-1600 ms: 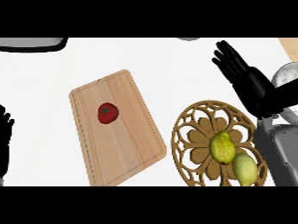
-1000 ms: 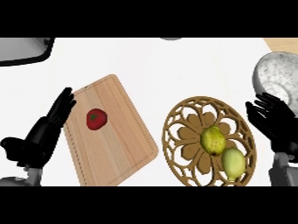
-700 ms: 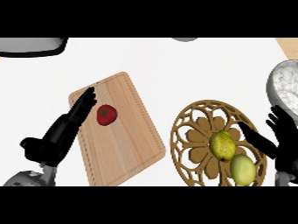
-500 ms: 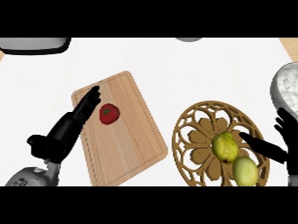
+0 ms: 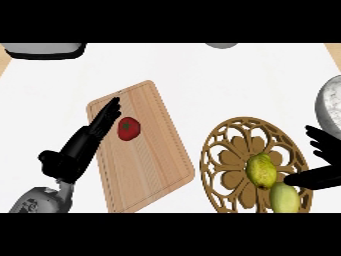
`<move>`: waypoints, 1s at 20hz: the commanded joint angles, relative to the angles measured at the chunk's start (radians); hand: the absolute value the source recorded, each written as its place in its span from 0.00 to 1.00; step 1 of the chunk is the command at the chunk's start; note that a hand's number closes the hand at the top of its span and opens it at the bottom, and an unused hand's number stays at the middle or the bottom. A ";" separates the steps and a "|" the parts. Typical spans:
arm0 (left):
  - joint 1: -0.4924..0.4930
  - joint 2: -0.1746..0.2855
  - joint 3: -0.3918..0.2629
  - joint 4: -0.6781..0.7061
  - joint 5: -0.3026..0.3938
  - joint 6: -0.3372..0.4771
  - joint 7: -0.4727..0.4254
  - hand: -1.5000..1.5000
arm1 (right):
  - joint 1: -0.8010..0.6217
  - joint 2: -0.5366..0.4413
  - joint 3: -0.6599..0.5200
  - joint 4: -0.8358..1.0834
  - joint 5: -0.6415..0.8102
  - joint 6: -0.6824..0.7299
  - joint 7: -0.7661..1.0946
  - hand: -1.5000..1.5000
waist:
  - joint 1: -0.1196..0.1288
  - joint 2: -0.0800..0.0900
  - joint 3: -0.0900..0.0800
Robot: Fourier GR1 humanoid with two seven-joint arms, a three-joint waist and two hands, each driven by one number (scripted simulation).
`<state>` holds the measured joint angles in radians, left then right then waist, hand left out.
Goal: Pick the pear from the placemat and place it in the bowl
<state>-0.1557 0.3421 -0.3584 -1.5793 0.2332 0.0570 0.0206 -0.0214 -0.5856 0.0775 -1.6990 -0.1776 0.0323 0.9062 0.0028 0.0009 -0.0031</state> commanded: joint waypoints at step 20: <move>0.029 -0.070 0.049 -0.014 -0.087 -0.051 0.021 0.50 | -0.187 0.011 0.119 -0.031 -0.080 0.015 0.324 0.00 | 0.001 -0.002 0.003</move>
<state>-0.1439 0.2683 -0.3204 -1.5672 0.1611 0.0211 0.0262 -0.1767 -0.6019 0.1711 -1.7189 -0.3314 0.0932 1.1109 0.0013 -0.0006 -0.0005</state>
